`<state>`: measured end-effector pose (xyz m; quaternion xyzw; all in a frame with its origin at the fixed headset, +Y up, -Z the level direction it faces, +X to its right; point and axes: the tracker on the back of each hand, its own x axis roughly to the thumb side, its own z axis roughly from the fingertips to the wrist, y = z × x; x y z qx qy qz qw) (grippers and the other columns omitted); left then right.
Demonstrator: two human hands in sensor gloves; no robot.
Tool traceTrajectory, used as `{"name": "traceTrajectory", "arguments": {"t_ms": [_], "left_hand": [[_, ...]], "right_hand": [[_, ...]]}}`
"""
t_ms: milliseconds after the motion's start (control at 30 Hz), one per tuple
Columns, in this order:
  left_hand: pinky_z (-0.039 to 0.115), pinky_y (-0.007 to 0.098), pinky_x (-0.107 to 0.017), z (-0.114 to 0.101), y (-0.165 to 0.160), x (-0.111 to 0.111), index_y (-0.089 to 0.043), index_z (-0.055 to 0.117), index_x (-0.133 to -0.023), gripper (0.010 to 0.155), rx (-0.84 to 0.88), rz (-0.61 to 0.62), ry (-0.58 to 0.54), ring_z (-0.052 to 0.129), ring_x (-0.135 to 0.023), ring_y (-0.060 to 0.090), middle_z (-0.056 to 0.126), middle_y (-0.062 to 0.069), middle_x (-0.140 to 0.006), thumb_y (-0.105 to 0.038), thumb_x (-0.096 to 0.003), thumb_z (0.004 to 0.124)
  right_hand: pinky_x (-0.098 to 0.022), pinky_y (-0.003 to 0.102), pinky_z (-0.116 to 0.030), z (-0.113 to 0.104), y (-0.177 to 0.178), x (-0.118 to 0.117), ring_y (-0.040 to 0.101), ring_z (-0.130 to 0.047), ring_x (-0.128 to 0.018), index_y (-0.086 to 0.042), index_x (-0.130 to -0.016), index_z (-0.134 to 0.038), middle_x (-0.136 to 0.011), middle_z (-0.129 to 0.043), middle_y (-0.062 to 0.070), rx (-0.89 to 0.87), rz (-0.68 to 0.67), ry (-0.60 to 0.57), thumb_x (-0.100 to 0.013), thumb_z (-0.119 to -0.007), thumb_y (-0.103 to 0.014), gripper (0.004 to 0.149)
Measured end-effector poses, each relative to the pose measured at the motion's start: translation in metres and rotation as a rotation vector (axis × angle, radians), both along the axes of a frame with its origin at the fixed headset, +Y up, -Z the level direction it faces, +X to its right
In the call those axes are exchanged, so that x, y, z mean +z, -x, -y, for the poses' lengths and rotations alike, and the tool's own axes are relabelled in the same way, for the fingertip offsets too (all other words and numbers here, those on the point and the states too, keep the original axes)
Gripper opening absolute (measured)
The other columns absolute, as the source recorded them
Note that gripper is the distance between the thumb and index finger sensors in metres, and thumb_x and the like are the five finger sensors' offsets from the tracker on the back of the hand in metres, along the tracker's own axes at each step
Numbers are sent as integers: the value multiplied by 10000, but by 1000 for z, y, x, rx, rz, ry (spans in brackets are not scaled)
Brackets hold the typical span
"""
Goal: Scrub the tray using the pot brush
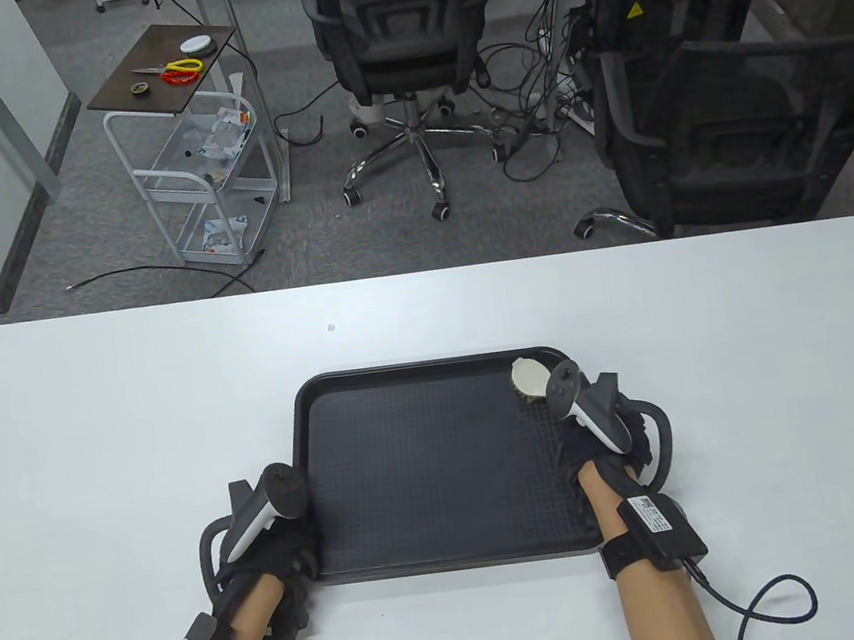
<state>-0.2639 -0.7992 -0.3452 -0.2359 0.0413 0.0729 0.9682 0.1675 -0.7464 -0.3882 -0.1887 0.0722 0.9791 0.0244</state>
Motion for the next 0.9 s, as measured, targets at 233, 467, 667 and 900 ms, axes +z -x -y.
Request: {"name": "traceTrajectory", "arguments": {"t_ms": [233, 467, 667, 900], "left_hand": [[435, 531, -784, 0, 0, 0, -324, 235, -1067, 765, 9, 0, 3, 730, -694, 232, 685, 22, -796, -445, -491, 723], [437, 530, -783, 0, 0, 0, -322, 236, -1068, 763, -2, -1, -1, 731, -695, 230, 685, 21, -796, -445, -492, 721], [436, 530, -783, 0, 0, 0, -321, 235, -1068, 763, -1, -1, -1, 731, -695, 230, 685, 20, -796, -445, -492, 721], [435, 530, -783, 0, 0, 0, -323, 234, -1067, 763, 2, 0, 1, 730, -695, 230, 684, 21, -796, -445, -492, 721]], "right_hand": [[-541, 491, -761, -15, 10, 1, 273, -869, -740, -253, -1007, -675, -994, -752, 80, 43, -35, -14, -484, -771, -240, 531], [-558, 486, -748, -35, 93, 9, 261, -847, -757, -256, -1025, -632, -982, -738, 81, -35, -250, -105, -495, -751, -251, 543], [-595, 503, -749, -25, 172, 16, 256, -861, -813, -268, -1024, -631, -981, -740, 70, -95, -404, -93, -495, -751, -261, 542], [-559, 475, -771, -5, 223, 20, 234, -891, -739, -316, -1019, -634, -988, -736, 40, -112, -487, -48, -497, -752, -273, 537]]}}
